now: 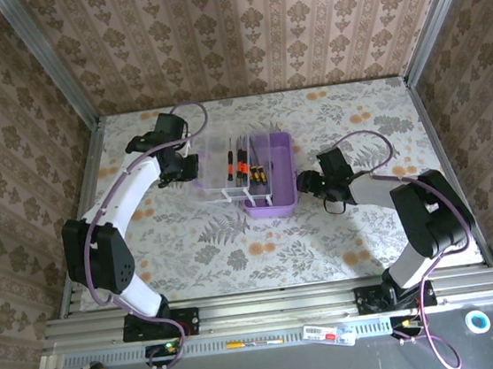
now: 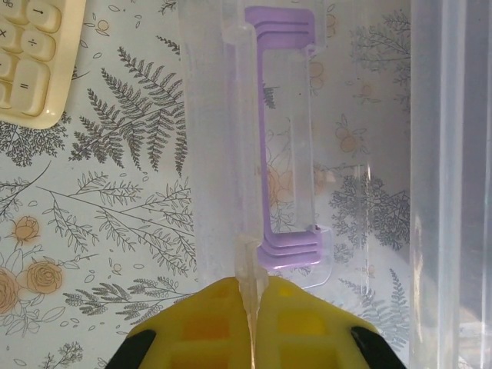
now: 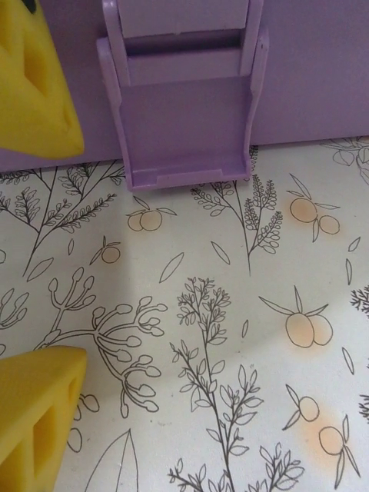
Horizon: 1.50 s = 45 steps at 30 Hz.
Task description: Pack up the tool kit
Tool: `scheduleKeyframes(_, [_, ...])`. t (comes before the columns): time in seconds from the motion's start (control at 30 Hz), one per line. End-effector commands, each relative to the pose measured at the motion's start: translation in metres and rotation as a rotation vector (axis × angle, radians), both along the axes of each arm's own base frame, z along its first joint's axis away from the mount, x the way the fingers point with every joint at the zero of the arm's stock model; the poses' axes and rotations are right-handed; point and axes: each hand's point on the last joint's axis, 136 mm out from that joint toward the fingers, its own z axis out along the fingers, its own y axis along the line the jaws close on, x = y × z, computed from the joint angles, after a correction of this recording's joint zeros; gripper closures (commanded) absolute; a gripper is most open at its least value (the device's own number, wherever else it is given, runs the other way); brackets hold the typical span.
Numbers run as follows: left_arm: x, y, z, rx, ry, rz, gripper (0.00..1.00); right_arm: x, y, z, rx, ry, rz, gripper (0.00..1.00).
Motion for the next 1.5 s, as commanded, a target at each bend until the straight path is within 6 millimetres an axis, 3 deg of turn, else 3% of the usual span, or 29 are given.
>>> scheduleKeyframes(0.0, [-0.006,-0.015,0.027,-0.060,-0.025,-0.025,1.00,0.000,0.026,0.000,0.053,0.017,0.062,0.33])
scheduleKeyframes(0.13, [-0.008,-0.028,0.034,-0.077,-0.023,-0.037,0.99,-0.002,0.036,-0.003,0.057,0.026,0.088,0.33])
scheduleKeyframes(0.3, [-0.008,-0.037,0.045,-0.104,-0.034,-0.036,0.90,-0.001,0.036,-0.001,0.056,0.021,0.088,0.34])
scheduleKeyframes(0.37, [-0.013,-0.053,0.051,-0.131,-0.036,-0.070,0.88,-0.002,0.036,-0.001,0.057,0.021,0.087,0.34])
scheduleKeyframes(0.67, [-0.018,-0.082,0.059,-0.185,-0.039,-0.122,0.82,-0.002,0.037,-0.005,0.054,0.027,0.087,0.34])
scheduleKeyframes(1.07, [-0.025,-0.101,0.067,-0.204,-0.042,-0.153,0.72,-0.002,0.038,-0.005,0.045,0.026,0.092,0.34])
scheduleKeyframes(1.47, [-0.033,-0.141,0.073,-0.260,-0.053,-0.212,0.70,-0.001,0.036,-0.001,0.044,0.006,0.084,0.34])
